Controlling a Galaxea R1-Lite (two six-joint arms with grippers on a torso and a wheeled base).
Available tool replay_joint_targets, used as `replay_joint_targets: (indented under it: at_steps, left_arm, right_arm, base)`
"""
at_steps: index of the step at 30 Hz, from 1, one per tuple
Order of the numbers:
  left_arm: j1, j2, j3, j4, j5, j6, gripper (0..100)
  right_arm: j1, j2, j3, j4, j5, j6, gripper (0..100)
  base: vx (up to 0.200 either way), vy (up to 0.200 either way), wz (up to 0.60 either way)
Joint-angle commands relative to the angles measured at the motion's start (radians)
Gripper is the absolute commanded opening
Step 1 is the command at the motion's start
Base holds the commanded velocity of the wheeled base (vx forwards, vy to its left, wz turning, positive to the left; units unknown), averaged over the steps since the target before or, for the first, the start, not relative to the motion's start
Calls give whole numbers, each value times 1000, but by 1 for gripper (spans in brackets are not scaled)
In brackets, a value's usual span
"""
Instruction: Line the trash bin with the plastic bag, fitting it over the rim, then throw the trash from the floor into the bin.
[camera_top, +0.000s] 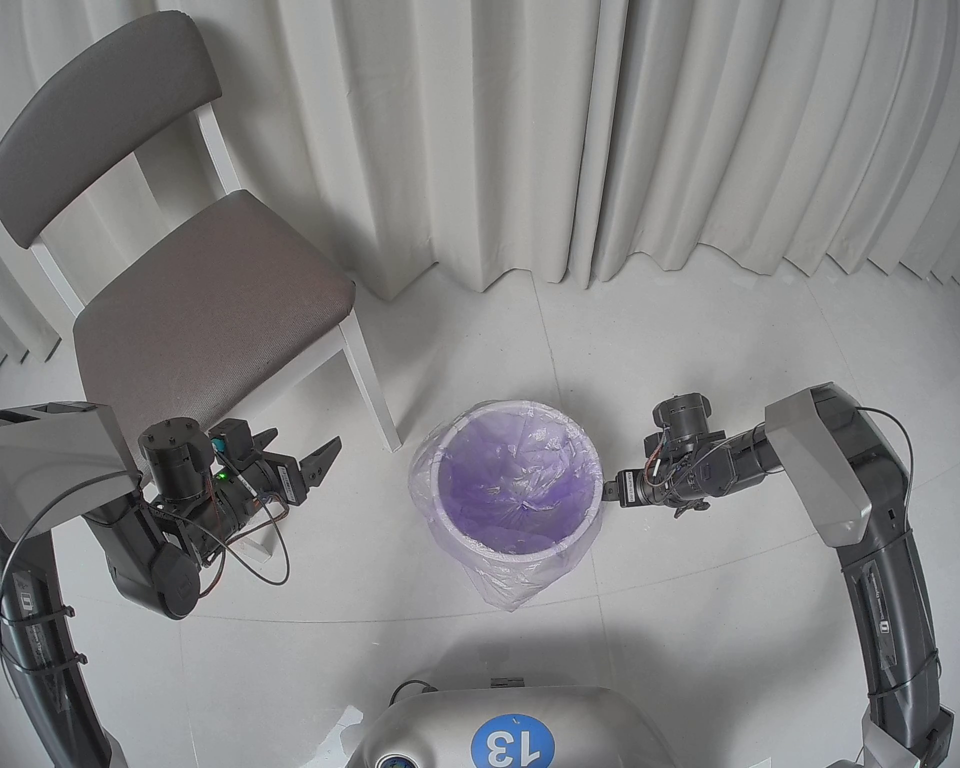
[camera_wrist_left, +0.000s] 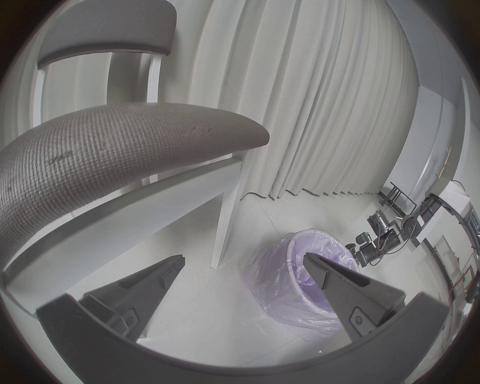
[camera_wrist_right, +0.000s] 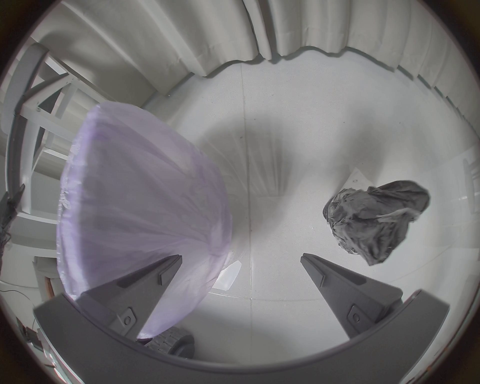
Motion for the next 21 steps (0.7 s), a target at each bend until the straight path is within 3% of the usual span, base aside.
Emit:
replay_joint_targets:
  at_steps: [1,8,12,16,18,21]
  left_arm:
    - [1,24,10,-41,4,0,100]
    - [-14,79,21,-138,9,-19,100]
    - [-33,91,33,-141,9,-20,100]
    - [-34,89,62,-141,12,-28,100]
    - [-33,88,69,-141,12,-34,100]
    - [-25,85,69,-141,39,-42,100]
  right_arm:
    - [18,-176,133,0,-8,-2,100]
    - [-2,-357,269,28,-15,-47,100]
    - [-36,-454,300,124,-30,-80,100]
    - [-97,-523,334,160,-65,-185,100]
    - [-102,-526,335,141,-77,-180,100]
    - [-112,-540,403,-40,-104,-57,100]
  base:
    - [0,0,0]
    - [0,0,0]
    - [0,0,0]
    - [0,0,0]
    - [0,0,0]
    - [0,0,0]
